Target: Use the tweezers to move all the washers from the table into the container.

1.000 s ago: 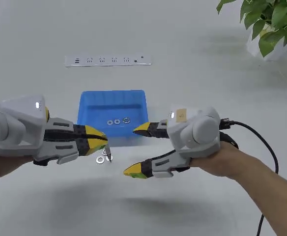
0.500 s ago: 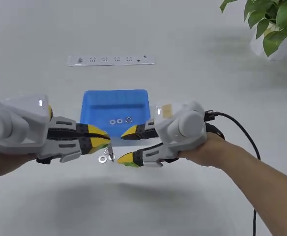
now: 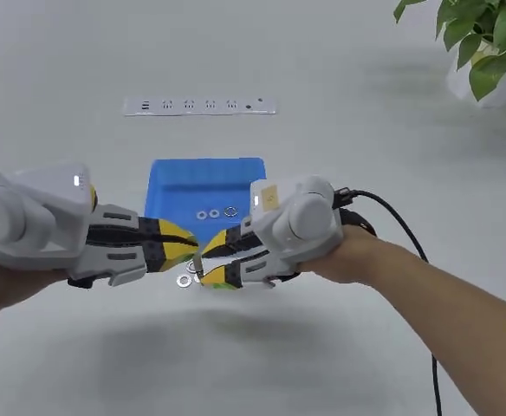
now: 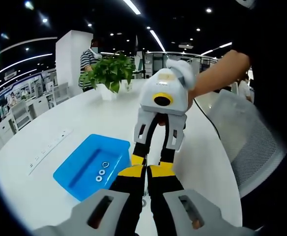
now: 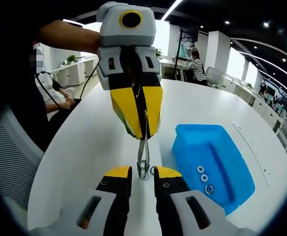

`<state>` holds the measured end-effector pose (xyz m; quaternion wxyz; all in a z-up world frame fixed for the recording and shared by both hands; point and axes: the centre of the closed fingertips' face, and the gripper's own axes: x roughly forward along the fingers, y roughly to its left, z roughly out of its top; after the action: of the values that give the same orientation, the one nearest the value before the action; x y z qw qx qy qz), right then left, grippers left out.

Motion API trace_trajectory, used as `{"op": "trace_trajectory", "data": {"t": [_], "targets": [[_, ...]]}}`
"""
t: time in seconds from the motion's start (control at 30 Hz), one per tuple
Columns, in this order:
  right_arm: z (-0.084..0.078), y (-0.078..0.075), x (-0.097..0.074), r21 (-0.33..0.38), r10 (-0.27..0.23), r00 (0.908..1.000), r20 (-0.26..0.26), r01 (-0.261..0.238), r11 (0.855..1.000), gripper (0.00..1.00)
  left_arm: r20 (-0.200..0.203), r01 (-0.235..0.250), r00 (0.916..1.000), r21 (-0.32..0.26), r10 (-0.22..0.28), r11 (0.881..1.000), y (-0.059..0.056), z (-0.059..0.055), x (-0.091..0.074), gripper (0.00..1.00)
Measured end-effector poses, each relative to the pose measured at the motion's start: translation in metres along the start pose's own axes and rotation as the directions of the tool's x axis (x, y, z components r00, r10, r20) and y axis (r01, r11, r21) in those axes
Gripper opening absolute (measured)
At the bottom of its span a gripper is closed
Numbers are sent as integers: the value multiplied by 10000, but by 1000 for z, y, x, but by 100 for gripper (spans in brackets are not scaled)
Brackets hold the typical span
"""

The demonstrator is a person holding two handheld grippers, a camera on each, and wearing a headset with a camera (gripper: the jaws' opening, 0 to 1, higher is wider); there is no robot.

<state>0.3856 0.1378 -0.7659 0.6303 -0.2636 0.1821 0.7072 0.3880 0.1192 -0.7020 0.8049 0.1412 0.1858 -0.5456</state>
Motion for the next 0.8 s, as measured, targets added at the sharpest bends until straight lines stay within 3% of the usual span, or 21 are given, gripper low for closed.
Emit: {"op": "trace_trajectory", "data": {"t": [0.47, 0.8], "targets": [[-3, 1, 9, -8, 480, 9986, -223, -480, 9988, 12, 2, 91, 10000, 31, -91, 10000, -2, 1, 2, 6], [-3, 1, 10, -9, 556, 9981, -256, -556, 9985, 10, -45, 98, 9999, 32, -98, 9999, -2, 0, 1, 6]]}}
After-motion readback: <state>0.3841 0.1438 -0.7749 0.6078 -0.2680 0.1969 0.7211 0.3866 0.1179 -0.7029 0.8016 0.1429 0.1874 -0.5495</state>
